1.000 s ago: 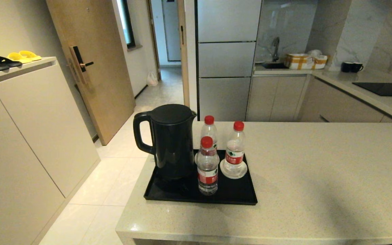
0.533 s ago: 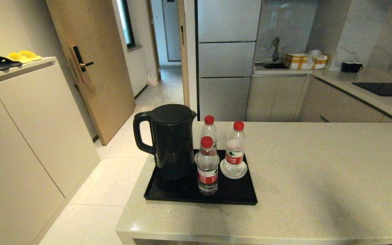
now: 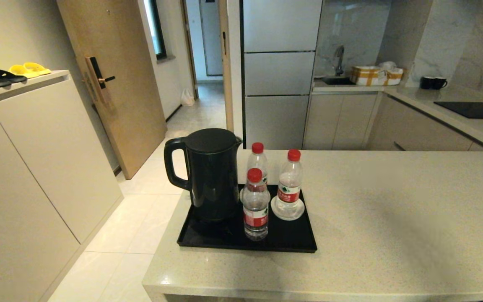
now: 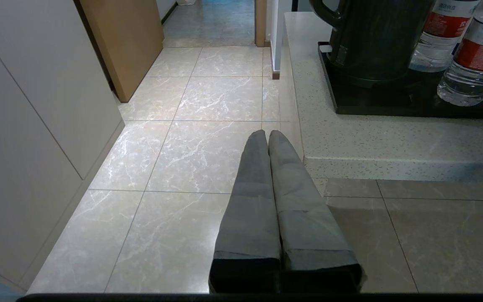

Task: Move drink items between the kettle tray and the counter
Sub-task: Pick up the bottled water

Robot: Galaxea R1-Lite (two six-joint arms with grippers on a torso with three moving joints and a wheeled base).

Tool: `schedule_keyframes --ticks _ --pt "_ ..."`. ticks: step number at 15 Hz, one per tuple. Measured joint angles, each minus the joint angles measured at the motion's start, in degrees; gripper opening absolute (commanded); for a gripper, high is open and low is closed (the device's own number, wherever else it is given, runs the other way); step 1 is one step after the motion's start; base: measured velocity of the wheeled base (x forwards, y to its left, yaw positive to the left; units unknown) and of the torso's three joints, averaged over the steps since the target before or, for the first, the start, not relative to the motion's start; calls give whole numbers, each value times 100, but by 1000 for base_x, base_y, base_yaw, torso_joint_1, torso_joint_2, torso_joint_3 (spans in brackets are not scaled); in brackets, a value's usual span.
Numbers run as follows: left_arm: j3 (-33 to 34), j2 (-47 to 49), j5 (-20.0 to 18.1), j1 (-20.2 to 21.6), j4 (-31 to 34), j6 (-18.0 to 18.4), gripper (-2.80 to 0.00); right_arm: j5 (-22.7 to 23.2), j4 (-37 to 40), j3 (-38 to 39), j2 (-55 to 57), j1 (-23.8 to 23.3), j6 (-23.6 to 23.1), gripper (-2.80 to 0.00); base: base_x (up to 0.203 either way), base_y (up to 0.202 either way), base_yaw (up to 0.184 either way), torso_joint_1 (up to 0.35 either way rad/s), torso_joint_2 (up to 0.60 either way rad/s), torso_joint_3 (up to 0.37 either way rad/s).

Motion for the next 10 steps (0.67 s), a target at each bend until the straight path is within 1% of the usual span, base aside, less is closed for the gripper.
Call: schedule_keyframes --ticks 1,2,4,5,6,7,8,10 --pt "0 0 0 0 0 2 -280 319 232 -551 454 -3 -59 -280 0 0 0 0 0 0" --pt "0 0 0 1 0 2 -280 670 623 -1021 951 -7 -216 -280 0 0 0 0 0 0" --pt "0 0 0 1 0 2 -280 1461 1504 -1520 1921 54 -619 -280 0 0 0 0 0 0" --pt "0 0 0 1 0 0 -280 1902 1845 -1681 2439 170 -808 -280 0 0 0 0 0 0" --pt "0 0 2 1 2 0 -280 2247 2021 -1794 2927 367 -932 -280 0 0 0 0 0 0" --pt "0 0 -1 1 0 0 -280 2499 1957 -1884 3467 623 -1013 -280 0 0 0 0 0 0" --pt "0 0 0 1 0 0 -280 2589 1677 -1949 4042 877 -1044 -280 0 0 0 0 0 0" --pt "0 0 0 1 2 0 -280 2558 840 -2029 5145 1266 -976 -280 0 0 0 0 0 0"
